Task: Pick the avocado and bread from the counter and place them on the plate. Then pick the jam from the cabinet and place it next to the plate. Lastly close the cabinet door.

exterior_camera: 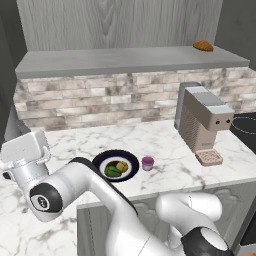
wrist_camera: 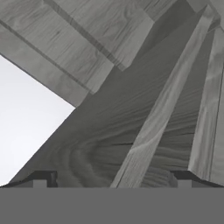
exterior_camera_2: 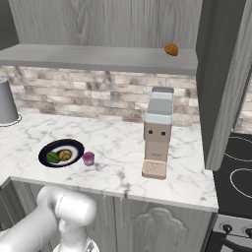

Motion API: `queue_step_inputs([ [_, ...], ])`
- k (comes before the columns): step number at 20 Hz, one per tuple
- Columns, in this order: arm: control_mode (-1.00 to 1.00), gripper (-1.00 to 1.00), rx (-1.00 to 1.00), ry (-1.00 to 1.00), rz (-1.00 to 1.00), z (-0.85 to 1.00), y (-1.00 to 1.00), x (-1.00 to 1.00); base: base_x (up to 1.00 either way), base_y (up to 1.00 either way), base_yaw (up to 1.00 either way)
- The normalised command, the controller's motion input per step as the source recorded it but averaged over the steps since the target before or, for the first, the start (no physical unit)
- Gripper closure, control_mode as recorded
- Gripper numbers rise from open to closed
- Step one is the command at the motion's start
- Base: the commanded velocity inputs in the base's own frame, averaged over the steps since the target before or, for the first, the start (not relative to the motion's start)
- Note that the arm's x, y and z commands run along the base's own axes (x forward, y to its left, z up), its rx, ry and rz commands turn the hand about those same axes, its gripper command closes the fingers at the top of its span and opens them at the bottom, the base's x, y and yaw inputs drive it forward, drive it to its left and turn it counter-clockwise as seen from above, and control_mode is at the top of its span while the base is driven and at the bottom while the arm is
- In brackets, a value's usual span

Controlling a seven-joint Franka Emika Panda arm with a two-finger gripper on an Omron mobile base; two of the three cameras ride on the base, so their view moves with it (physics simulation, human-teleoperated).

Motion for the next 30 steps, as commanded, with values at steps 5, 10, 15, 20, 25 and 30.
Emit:
queue_step_inputs([
  [5,-1.00,-1.00,0.00,-0.05,0.00,0.00,0.14,0.25,0.00,0.00,0.00],
  [10,-1.00,-1.00,0.00,-0.12,0.01,0.01,0.18,0.21,0.00,0.00,0.00],
  [15,-1.00,-1.00,0.04,-0.25,0.00,0.46,0.01,0.01,0.00,0.00,0.00],
  [20,-1.00,-1.00,0.10,-0.23,0.00,0.75,-0.27,0.00,0.00,0.00,0.00],
  [25,-1.00,-1.00,0.13,-0.13,0.00,0.78,-0.53,0.00,0.00,0.00,0.00],
  [30,-1.00,-1.00,0.25,-0.01,0.01,0.67,-0.95,0.00,0.00,0.00,0.00],
])
